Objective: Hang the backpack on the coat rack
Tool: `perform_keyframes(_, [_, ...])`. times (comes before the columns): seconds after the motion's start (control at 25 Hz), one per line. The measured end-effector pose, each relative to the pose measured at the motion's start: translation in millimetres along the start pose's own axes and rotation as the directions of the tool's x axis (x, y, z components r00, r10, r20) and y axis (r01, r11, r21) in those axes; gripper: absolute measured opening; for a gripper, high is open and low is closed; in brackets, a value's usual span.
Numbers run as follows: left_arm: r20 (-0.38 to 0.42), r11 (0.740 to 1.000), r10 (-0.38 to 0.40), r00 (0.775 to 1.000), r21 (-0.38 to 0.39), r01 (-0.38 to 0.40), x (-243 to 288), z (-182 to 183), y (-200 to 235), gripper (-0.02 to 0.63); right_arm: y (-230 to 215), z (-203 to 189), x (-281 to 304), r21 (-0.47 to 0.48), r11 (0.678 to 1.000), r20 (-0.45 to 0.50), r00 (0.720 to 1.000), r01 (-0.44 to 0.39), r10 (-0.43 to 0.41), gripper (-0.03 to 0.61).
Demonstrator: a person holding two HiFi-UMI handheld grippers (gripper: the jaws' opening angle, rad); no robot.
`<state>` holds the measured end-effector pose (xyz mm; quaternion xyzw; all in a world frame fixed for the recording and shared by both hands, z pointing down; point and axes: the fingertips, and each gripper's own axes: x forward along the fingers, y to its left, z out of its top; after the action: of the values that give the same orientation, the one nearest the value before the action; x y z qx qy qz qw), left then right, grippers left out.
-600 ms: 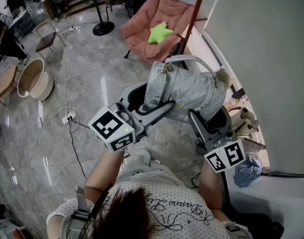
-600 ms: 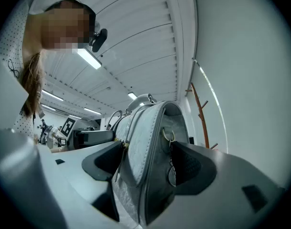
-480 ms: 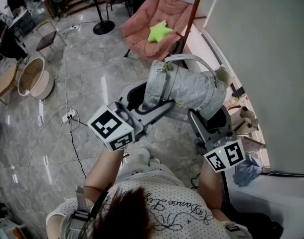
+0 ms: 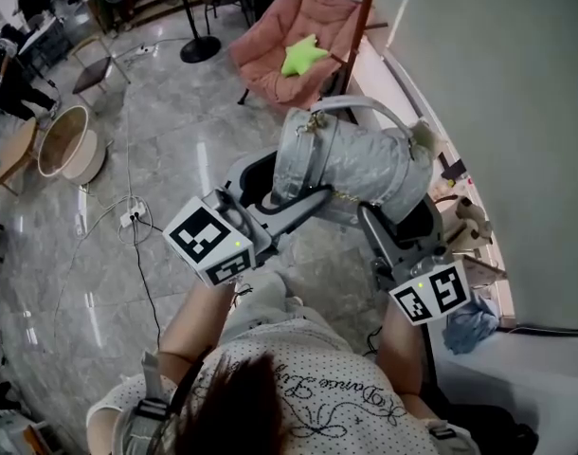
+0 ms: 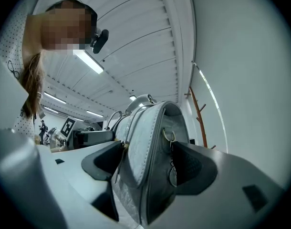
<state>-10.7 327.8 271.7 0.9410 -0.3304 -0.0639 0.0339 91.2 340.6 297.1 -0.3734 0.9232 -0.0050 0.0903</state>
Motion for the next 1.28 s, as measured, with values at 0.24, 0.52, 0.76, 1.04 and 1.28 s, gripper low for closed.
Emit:
perform_keyframes(0.24, [0.002,1.000,-0.003,1.000,0.008,0.003,9.1,1.6,8.3,0.302,-9.8,0.8,7.2,0.000,1.000,0.006,1.000,0.002,-0.002,0.350])
perform_keyframes(0.52, [0.022,0.999,-0.032,0.999,0.010,0.032,13.0,5.5,46.3,0.302,-16.1,-2.5,42.9,-0.027,0.999,0.006,1.000,0.026,-0.026,0.351])
perform_keyframes(0.76, [0.013,0.998,-0.069,0.998,0.007,0.069,70.4,6.7,106.8,0.302,-77.2,-4.1,93.9,-0.042,0.997,0.006,0.998,0.063,-0.063,0.351])
perform_keyframes(1.04, [0.017,0.990,-0.141,0.990,0.014,0.141,95.7,20.3,185.3,0.302,-105.4,-6.3,167.1,-0.064,0.990,0.018,0.992,0.129,-0.128,0.351])
perform_keyframes(1.28, [0.018,0.983,-0.181,0.983,-0.007,0.181,108.0,23.2,236.4,0.302,-120.1,-14.8,212.8,-0.053,0.983,0.011,0.984,0.178,-0.177,0.351])
